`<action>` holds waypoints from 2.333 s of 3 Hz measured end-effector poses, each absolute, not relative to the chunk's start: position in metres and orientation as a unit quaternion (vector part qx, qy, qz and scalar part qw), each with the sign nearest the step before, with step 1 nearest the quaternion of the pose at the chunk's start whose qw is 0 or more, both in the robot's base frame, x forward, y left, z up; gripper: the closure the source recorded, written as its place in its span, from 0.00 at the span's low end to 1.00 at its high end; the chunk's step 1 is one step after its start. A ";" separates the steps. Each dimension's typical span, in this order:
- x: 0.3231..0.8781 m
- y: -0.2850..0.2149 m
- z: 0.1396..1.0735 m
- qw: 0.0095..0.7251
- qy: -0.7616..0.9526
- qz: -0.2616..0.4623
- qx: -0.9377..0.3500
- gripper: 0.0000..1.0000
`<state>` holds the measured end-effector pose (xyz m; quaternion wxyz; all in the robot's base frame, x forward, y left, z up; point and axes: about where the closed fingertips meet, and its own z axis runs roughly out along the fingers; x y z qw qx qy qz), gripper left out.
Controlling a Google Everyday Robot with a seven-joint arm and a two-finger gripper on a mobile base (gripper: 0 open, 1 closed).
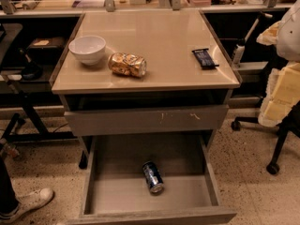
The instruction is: Pick pepsi can from middle drawer and place on counter
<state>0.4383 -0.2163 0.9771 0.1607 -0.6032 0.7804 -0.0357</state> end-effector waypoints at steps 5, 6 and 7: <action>0.408 -0.145 0.851 0.108 0.785 0.044 -0.609 0.00; 0.400 -0.125 0.826 0.105 0.786 0.068 -0.605 0.00; 0.396 -0.076 0.768 0.085 0.789 0.094 -0.601 0.00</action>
Offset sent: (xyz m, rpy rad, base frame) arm -0.0110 0.0604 -0.1101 0.0358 0.1572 0.0035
